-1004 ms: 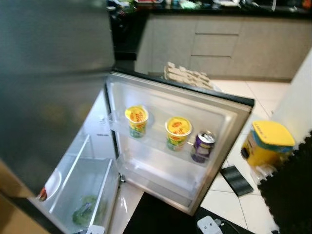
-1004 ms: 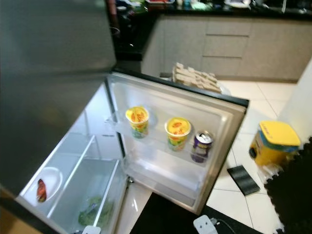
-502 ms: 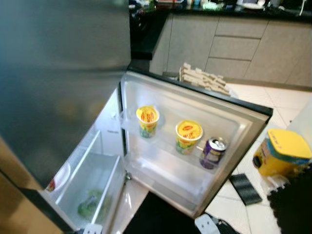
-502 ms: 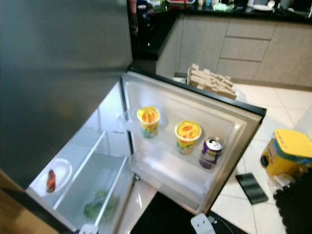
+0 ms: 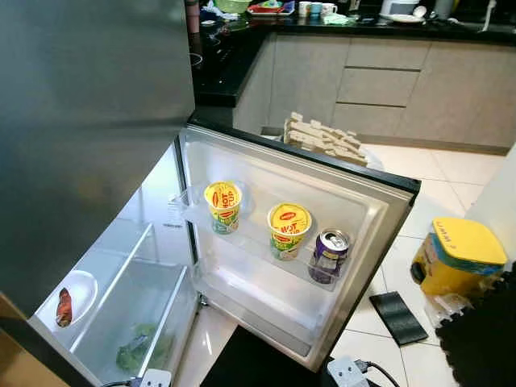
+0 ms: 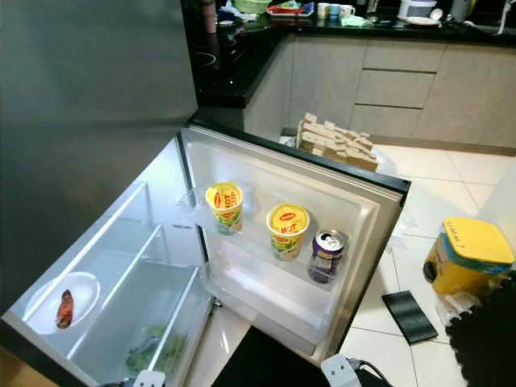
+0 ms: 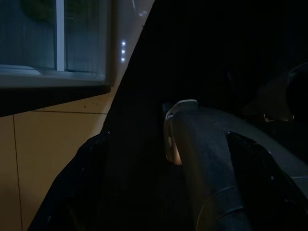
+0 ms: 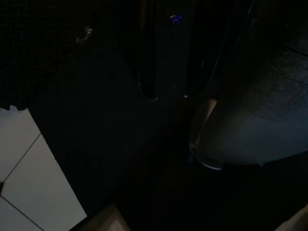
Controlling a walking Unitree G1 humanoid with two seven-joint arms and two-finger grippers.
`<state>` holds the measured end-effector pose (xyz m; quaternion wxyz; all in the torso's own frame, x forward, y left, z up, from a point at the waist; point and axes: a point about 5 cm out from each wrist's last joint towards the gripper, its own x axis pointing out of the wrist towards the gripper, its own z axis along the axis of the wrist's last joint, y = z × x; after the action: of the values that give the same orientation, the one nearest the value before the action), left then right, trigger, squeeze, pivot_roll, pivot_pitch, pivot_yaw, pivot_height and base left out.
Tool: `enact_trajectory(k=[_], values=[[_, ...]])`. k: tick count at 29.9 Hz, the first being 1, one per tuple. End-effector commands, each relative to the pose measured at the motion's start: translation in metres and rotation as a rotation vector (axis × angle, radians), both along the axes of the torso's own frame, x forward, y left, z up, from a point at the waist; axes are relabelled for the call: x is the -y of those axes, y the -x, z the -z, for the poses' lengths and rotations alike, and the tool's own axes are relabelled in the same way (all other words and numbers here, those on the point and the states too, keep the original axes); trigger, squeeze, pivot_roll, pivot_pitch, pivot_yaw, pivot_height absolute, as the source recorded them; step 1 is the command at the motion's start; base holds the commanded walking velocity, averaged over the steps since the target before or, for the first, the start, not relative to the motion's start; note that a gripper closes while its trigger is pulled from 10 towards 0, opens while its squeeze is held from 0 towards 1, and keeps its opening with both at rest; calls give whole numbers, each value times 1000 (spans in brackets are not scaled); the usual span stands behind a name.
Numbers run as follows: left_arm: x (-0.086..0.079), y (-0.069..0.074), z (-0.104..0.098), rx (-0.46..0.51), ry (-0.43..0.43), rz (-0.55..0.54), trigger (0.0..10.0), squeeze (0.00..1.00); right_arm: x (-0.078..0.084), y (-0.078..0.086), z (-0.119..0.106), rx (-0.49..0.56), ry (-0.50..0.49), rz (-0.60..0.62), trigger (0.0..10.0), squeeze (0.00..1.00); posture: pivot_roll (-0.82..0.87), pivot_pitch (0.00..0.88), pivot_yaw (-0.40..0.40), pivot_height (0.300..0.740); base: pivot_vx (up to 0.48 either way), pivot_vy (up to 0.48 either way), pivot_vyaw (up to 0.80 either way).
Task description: Restocking fridge
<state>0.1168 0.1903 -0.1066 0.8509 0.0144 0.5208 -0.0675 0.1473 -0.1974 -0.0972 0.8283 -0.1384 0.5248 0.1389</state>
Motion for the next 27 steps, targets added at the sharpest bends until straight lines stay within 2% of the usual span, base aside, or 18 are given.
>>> enact_trajectory(k=[1, 8, 12, 13, 14, 16, 21, 24, 25, 27], values=[[3, 1, 1, -9, 5, 3, 10000, 0, -1, 0, 0, -6, -2, 4, 10000, 0, -26, 0, -22, 740, 0, 0, 0], [6, -5, 0, 0, 4, 20, 10000, 0, -1, -5, -1, -5, 17, -16, 10000, 0, -31, 0, -14, 740, 0, 0, 0], [11, 0, 1, -19, 1, 143, 10000, 0, -1, -3, -1, -16, 48, -91, 10000, 0, -24, 0, -18, 740, 0, 0, 0], [11, 0, 1, -19, 1, 143, 10000, 0, -1, -3, -1, -16, 48, -91, 10000, 0, -24, 0, -18, 740, 0, 0, 0], [5, 0, 1, -18, -3, 71, 10000, 0, 3, -3, -1, -11, 48, -15, 10000, 0, -23, 0, -21, 740, 0, 0, 0], [0, -3, -1, -2, 5, -14, 10000, 0, 5, -5, -2, 3, 41, 26, 10000, 0, -26, 0, -19, 740, 0, 0, 0], [1, -6, -2, 10, 2, 39, 10000, 0, 4, -8, -3, 13, 48, -32, 10000, 0, -28, 0, -18, 740, 0, 0, 0], [1, 7, 2, -31, -3, 15, 10000, 0, 3, 2, 1, -16, 54, -19, 10000, 0, -32, 0, -22, 740, 0, 0, 0], [1, 7, 2, -31, -3, 15, 10000, 0, 3, 2, 1, -16, 54, -19, 10000, 0, -32, 0, -22, 740, 0, 0, 0], [5, 15, 5, -43, 3, 18, 10000, 0, 1, 15, 6, -50, 67, -64, 10000, 0, -35, 0, -15, 740, 0, 0, 0]])
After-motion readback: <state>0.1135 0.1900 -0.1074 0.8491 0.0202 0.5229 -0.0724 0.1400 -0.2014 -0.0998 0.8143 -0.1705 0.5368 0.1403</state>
